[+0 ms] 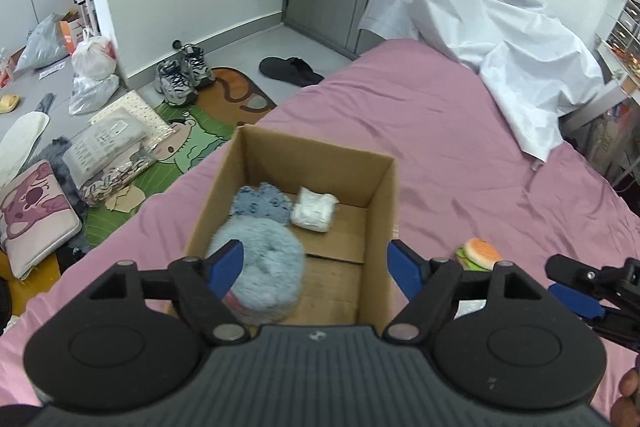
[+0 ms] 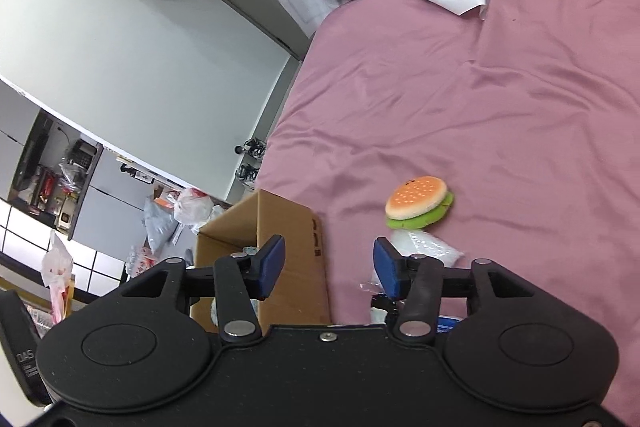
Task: Organize soft objects
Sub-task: 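Move the left tool over the black item while the right tool moves over the blue packet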
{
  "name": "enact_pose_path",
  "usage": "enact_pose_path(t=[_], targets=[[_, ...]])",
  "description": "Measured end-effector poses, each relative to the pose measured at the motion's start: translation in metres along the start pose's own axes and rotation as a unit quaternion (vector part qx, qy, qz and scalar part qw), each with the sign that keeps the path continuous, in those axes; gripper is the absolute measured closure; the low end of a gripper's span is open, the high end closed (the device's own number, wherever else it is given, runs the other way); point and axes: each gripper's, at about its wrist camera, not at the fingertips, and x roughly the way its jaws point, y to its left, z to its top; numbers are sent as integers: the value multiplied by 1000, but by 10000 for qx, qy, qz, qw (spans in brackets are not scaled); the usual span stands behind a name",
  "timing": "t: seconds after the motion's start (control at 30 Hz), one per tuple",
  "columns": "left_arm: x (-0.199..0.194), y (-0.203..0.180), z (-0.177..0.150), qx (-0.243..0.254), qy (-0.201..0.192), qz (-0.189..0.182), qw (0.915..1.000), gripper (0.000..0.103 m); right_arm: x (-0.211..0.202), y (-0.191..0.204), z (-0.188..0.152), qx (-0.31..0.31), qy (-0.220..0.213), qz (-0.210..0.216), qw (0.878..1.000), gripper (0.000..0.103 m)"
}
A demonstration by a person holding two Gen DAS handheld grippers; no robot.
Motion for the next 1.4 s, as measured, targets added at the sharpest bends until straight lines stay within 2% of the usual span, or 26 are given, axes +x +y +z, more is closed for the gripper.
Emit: enact_pose_path(t=[0.1,0.17,0.57,0.97,1.4], targets=[[-4,-10,-1,-7,10,-77,10000,24,-7,0,-1,-20,-20,-36,10000,43],[-6,-17,-3,18,9,-109,9999,23,-10,-3,-2,-5,-27,-58,10000,42],[-12,-58,-25,311,118,-436,9985,23,-18,-46,-31,815,45,-418,9958,42],[0,-91,-54,768,426,-476,9950,23,-27,-71,-55,1511,22,-567,9869,42],[18,-100,-68,751,650,-440,9941,23,-25,-84,-65,1943,-11,-609,9791,44]])
